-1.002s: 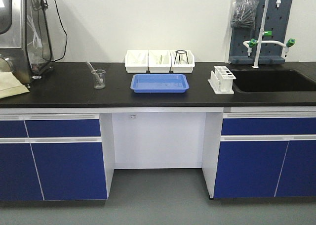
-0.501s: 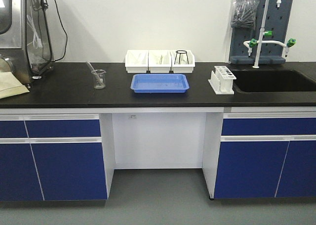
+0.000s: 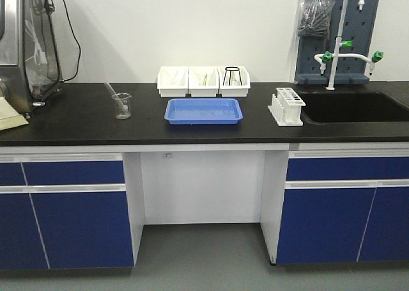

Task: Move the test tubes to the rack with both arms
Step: 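Drive the base forward up to the bench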

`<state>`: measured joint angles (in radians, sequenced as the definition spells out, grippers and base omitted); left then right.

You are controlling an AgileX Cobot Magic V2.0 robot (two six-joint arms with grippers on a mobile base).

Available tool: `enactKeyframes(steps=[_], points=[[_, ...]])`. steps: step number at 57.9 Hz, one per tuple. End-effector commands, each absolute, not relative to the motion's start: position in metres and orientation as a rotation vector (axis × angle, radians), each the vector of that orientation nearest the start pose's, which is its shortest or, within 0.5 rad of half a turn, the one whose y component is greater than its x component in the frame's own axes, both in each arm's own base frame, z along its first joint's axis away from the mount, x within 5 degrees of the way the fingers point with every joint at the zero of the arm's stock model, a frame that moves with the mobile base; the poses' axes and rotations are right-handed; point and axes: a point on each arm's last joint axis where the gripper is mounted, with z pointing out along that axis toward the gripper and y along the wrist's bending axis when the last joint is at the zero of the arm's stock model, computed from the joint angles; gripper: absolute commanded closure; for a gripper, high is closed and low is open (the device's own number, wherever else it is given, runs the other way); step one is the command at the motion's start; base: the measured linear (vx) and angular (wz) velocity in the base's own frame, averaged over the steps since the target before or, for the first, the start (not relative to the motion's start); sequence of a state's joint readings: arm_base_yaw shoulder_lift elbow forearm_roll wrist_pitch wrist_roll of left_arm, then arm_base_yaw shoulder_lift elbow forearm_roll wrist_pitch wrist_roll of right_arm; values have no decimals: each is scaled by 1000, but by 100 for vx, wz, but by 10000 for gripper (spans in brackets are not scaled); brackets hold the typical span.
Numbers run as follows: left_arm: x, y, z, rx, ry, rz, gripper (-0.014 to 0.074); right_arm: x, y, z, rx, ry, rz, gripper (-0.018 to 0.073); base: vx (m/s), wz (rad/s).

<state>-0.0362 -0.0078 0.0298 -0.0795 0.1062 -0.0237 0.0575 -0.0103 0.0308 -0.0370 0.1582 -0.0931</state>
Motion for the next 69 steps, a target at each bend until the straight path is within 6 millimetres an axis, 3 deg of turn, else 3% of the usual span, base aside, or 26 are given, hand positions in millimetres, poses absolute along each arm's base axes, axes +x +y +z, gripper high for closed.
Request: enactKeyframes(steps=[1,69], points=[[57,-2,193,-59,1540,-117,617,57,3,194,-152,1574,-70,566,20,-4],[57,-2,193,-59,1540,-117,617,57,3,193,-153,1576,-70,566,39,2]])
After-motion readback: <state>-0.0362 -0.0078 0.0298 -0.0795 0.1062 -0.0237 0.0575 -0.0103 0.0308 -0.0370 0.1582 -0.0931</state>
